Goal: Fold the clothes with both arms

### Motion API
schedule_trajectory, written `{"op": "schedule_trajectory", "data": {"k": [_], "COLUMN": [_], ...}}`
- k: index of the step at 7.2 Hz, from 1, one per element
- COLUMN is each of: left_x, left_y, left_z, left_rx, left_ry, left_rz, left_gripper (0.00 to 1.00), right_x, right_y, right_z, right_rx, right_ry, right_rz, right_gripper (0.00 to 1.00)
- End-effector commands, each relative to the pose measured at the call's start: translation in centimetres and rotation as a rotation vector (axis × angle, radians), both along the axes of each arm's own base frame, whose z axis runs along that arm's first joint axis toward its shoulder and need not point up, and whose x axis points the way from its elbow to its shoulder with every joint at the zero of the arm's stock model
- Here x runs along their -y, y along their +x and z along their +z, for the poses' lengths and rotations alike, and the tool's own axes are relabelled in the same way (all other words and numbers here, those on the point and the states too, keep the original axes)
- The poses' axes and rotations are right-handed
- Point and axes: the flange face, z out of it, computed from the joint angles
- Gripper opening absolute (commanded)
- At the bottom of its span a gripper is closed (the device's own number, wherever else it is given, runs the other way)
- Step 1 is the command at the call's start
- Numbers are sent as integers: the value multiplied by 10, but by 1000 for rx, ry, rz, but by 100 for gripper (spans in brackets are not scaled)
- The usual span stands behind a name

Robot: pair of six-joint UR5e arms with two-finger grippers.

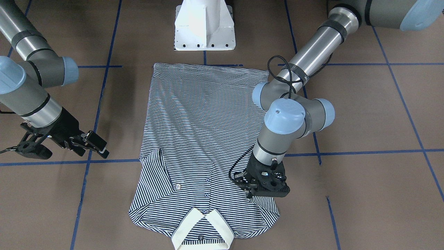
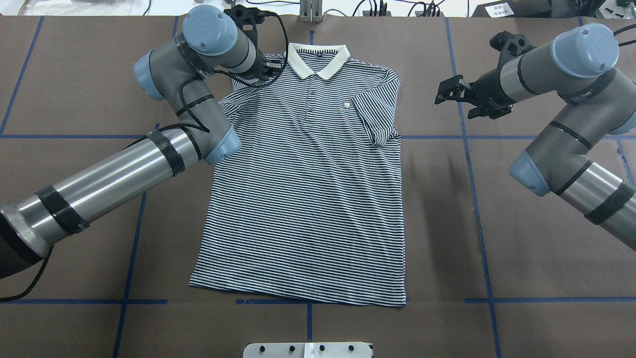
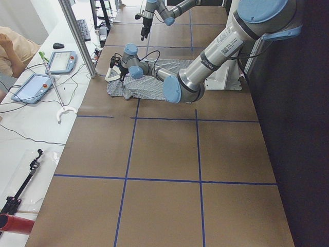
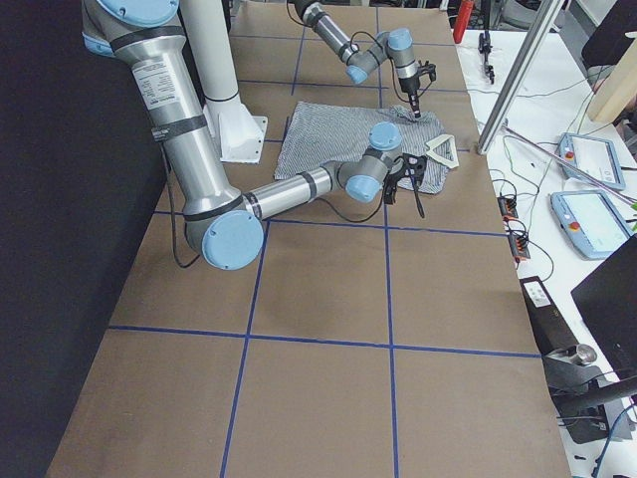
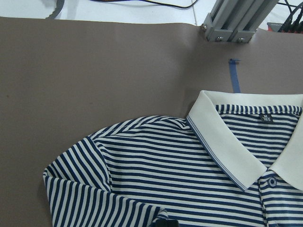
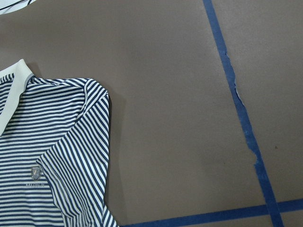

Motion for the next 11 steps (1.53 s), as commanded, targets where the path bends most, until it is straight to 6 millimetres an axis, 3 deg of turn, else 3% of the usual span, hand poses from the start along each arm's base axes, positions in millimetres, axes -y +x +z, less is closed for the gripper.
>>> {"op": "schedule_trajectory", "data": {"k": [1, 2, 3, 4, 6, 7, 9, 10, 11], "left_x": [-5, -6, -20, -47, -113, -142, -148, -148, -148], "left_y": [8, 6, -8, -34, -83, -103, -112, -113, -115], "left_z": [2, -3, -19, -16, -9, -3, -3, -3, 2], "left_rx": [12, 3, -39, -83, -184, -226, -244, -243, -238], "left_ry": [9, 14, 48, 80, 91, 81, 71, 75, 74], "left_rz": [-17, -20, -12, 3, 130, 213, 239, 236, 233], "left_gripper": [58, 69, 69, 69, 69, 69, 69, 70, 70], "right_x": [0, 0, -1, -20, -70, -121, -251, -295, -347], "right_y": [-1, -3, -4, -16, -53, -90, -137, -151, -174], "right_z": [0, -2, -22, -53, -91, -116, -170, -168, -138], "right_rx": [-1, 3, 28, 88, 184, 145, -2, 34, -7], "right_ry": [0, 0, 13, -28, -188, -211, -246, -360, -385], "right_rz": [-1, -2, 1, 13, 121, 160, 249, 290, 318], "right_gripper": [100, 100, 100, 100, 99, 98, 97, 91, 85]}}
